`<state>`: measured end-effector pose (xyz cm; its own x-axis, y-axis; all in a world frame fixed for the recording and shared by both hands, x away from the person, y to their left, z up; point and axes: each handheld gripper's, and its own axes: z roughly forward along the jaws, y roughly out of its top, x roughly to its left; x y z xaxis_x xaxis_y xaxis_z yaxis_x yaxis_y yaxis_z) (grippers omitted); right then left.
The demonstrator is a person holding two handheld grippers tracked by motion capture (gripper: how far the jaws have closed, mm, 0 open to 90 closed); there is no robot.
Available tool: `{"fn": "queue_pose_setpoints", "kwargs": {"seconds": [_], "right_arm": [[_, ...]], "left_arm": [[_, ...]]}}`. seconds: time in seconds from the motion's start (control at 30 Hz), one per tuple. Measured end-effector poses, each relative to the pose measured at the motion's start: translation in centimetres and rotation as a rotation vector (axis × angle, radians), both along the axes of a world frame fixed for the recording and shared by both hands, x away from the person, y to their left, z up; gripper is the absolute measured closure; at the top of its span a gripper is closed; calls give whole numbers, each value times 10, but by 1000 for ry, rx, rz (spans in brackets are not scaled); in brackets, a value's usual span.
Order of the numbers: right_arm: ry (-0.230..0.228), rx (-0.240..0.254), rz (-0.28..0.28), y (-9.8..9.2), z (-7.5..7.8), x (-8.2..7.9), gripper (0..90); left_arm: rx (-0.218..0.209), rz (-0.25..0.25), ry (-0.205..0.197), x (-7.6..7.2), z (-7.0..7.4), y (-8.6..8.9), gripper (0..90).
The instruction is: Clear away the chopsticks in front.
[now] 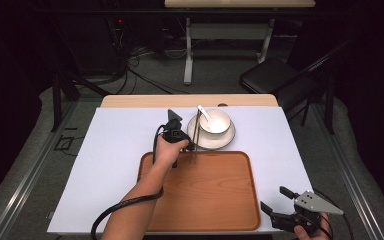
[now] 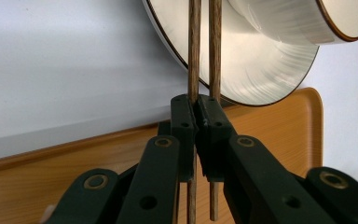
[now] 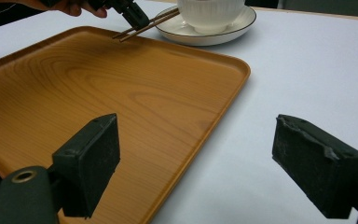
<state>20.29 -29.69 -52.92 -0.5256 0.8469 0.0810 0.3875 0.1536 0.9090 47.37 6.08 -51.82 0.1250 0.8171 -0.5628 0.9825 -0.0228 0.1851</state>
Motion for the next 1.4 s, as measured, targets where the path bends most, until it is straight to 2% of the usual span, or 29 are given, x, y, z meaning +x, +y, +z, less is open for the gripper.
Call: {"fn": "queue_pose_setpoints", "kwargs": {"seconds": [0.33, 0.5, 0.63, 0.73, 0.93, 0.97, 1.0, 1.1, 1.13, 1.2, 1.3, 1.33, 1.37, 1.4], "right_arm": [[1, 2, -1, 0, 0, 0, 147], [3, 5, -2, 0, 0, 0, 147], [4, 4, -2, 0, 0, 1, 147], [4, 5, -2, 0, 0, 0, 147], [0, 3, 0, 0, 0, 0, 147], [1, 3, 1, 0, 0, 0, 147], [1, 3, 1, 0, 0, 0, 147], [-4, 6, 1, 0, 0, -1, 147], [-4, 6, 1, 0, 0, -1, 147], [-2, 7, 2, 0, 0, -1, 147], [-2, 8, -2, -1, 0, -1, 147], [-2, 8, -2, -1, 0, -1, 147], [-4, 10, -4, -1, 0, -1, 147], [-4, 10, -4, -1, 0, -1, 147]], "left_arm": [[-8, 41, -28, -3, 4, 13, 859], [-13, 47, -32, -7, 8, 24, 858], [-15, 76, -47, -14, 14, 36, 858], [-17, 73, -46, -17, 17, 43, 858], [-12, 88, -68, -34, 23, 60, 858], [-25, 97, -67, -41, 25, 66, 858], [-25, 97, -67, -41, 25, 66, 858], [-39, 82, -72, -58, 25, 78, 859], [-39, 82, -72, -58, 25, 78, 859], [-52, 85, -66, -72, 26, 87, 858], [-50, 75, -69, -86, 26, 95, 859], [-50, 75, -69, -86, 26, 95, 858], [-60, 80, -64, -97, 25, 100, 858], [-60, 80, -64, -97, 25, 100, 858]]}}
